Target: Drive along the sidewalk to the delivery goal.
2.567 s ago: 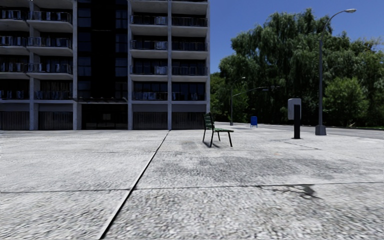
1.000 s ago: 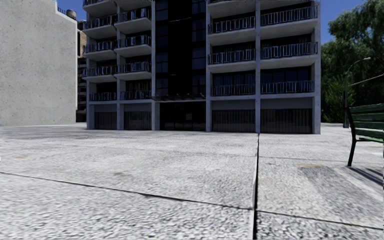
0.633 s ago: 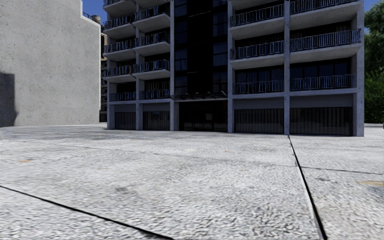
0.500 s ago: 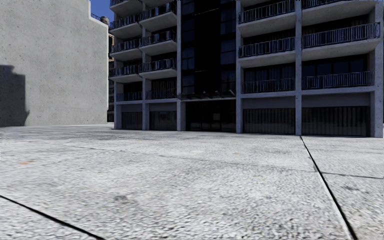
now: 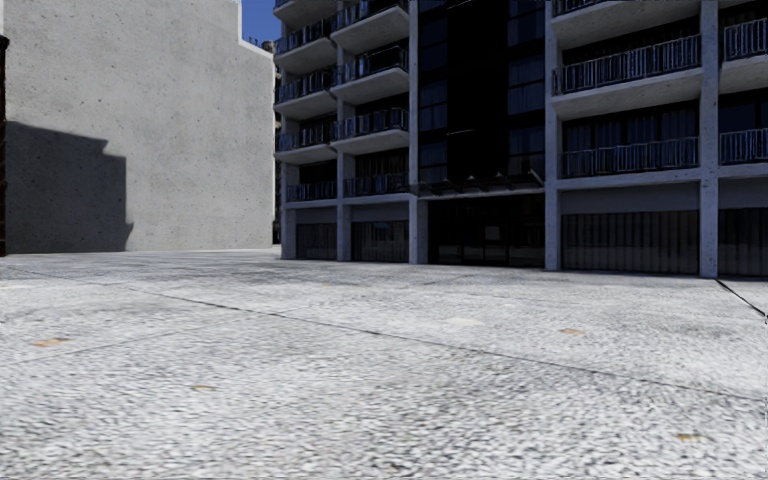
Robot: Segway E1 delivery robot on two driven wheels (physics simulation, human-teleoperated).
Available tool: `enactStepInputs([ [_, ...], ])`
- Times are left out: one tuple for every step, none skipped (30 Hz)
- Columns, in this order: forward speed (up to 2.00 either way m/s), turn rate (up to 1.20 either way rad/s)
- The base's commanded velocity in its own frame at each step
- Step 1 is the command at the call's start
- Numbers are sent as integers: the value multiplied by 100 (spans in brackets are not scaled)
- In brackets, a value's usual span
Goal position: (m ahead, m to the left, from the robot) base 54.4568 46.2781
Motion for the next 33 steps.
enactStepInputs([
  [200,40],
  [200,40],
  [200,40],
  [200,40],
  [200,40],
  [200,40],
  [200,40],
  [200,40],
  [200,40],
  [200,40],
  [200,40],
  [200,40],
  [200,40],
  [200,40],
  [200,40],
  [200,40],
  [200,40],
  [200,40],
  [200,40],
  [200,40],
  [200,40],
  [200,40],
  [200,40],
  [200,40],
  [200,40],
  [200,40],
  [200,40],
  [200,40],
  [200,40],
  [200,40],
  [200,40],
  [200,40],
  [200,40],
])
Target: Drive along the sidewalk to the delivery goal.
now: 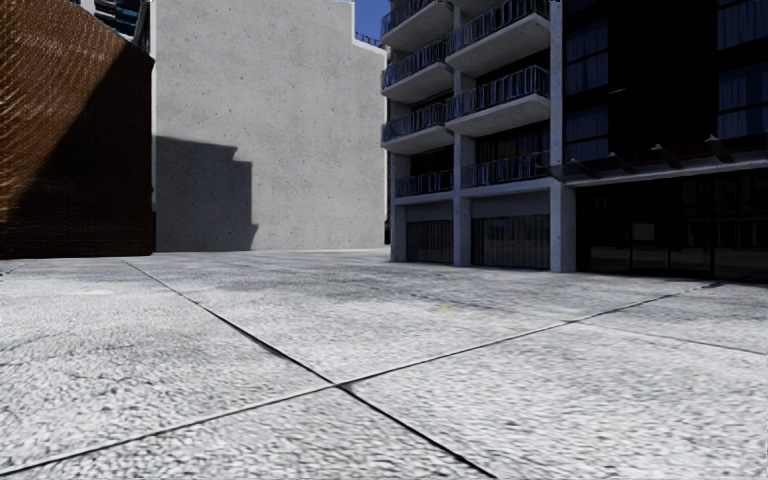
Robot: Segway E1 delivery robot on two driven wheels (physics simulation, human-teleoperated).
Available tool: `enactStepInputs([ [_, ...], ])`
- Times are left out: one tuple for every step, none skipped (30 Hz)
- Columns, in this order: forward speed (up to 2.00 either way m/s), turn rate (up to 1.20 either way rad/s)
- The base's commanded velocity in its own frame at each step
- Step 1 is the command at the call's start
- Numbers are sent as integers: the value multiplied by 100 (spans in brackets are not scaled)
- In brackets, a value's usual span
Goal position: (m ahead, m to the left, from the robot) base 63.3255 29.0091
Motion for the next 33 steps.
enactStepInputs([
  [200,40],
  [200,40],
  [200,40],
  [200,40],
  [200,40],
  [200,38],
  [200,38],
  [200,37],
  [200,36],
  [200,36],
  [200,36],
  [200,36],
  [200,35],
  [200,34],
  [200,34],
  [200,34],
  [200,33],
  [200,32],
  [200,0],
  [200,0],
  [200,0],
  [200,0],
  [200,0],
  [200,0],
  [200,0],
  [200,0],
  [200,0],
  [200,0],
  [200,0],
  [200,0],
  [200,0],
  [200,0],
  [200,0],
])
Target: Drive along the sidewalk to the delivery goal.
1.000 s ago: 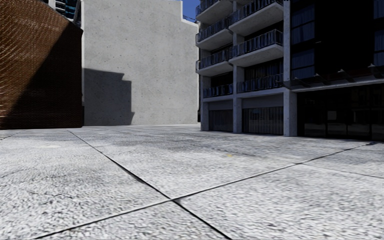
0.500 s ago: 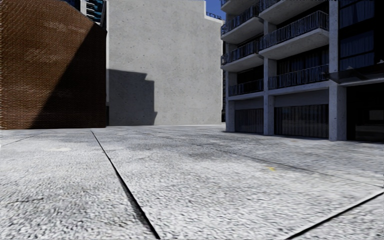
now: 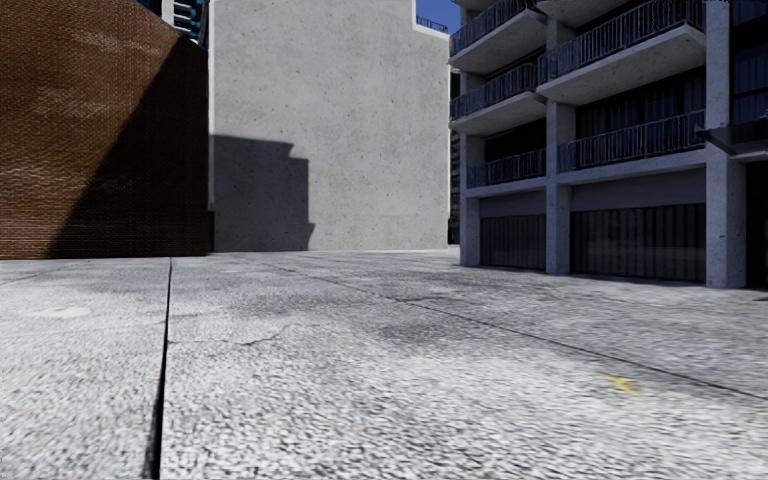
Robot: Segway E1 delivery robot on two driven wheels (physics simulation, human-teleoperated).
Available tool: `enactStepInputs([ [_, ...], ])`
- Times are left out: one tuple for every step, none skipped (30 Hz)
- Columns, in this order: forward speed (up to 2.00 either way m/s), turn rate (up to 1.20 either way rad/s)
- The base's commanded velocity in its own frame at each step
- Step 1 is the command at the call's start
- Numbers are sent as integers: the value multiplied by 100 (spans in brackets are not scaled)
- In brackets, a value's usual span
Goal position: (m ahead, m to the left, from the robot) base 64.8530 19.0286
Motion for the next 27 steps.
enactStepInputs([
  [200,0],
  [200,0],
  [200,0],
  [200,0],
  [200,0],
  [200,0],
  [200,0],
  [200,0],
  [200,0],
  [200,0],
  [200,0],
  [200,0],
  [200,0],
  [200,0],
  [200,0],
  [200,0],
  [200,0],
  [200,0],
  [200,0],
  [200,0],
  [200,0],
  [200,0],
  [200,0],
  [200,0],
  [200,0],
  [200,0],
  [200,0],
])
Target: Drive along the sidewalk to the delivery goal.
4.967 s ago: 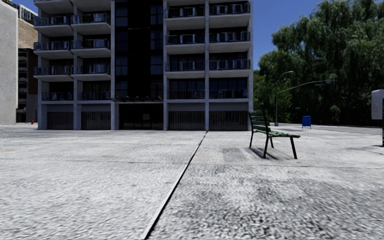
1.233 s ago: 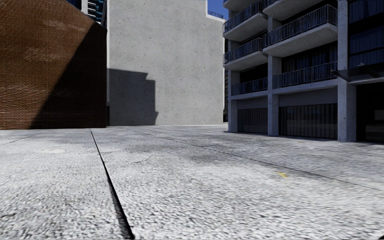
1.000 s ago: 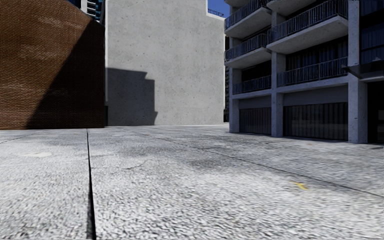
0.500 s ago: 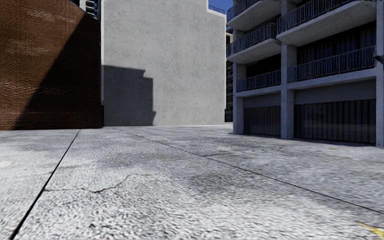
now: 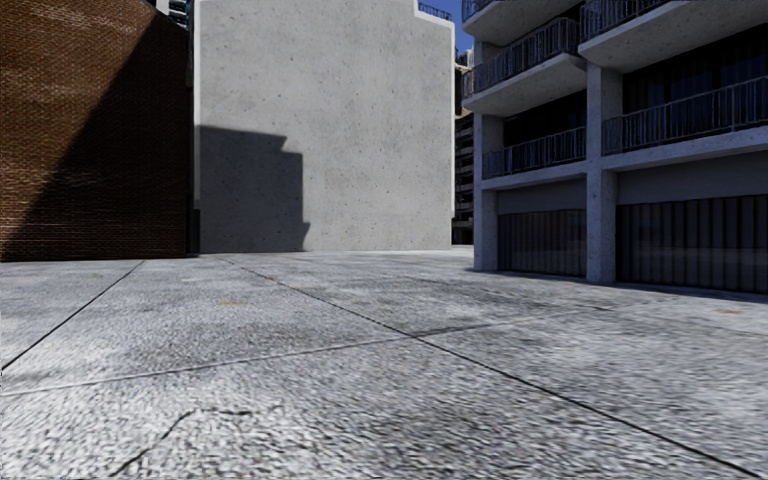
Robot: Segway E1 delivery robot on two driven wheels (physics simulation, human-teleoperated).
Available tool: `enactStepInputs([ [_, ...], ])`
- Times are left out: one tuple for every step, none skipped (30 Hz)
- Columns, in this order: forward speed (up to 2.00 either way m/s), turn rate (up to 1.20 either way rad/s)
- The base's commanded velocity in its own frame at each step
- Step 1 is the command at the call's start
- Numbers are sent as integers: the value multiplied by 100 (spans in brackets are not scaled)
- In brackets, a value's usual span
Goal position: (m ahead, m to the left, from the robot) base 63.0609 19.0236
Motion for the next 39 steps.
enactStepInputs([
  [200,0],
  [200,0],
  [200,0],
  [200,0],
  [200,0],
  [200,0],
  [200,0],
  [200,0],
  [200,0],
  [200,0],
  [200,0],
  [200,0],
  [200,0],
  [200,0],
  [200,0],
  [200,0],
  [200,0],
  [200,0],
  [200,0],
  [200,0],
  [200,0],
  [200,0],
  [200,0],
  [200,0],
  [200,0],
  [200,0],
  [200,0],
  [200,0],
  [200,0],
  [200,0],
  [200,0],
  [200,0],
  [200,0],
  [200,0],
  [200,0],
  [200,0],
  [200,0],
  [200,0],
  [200,0],
])
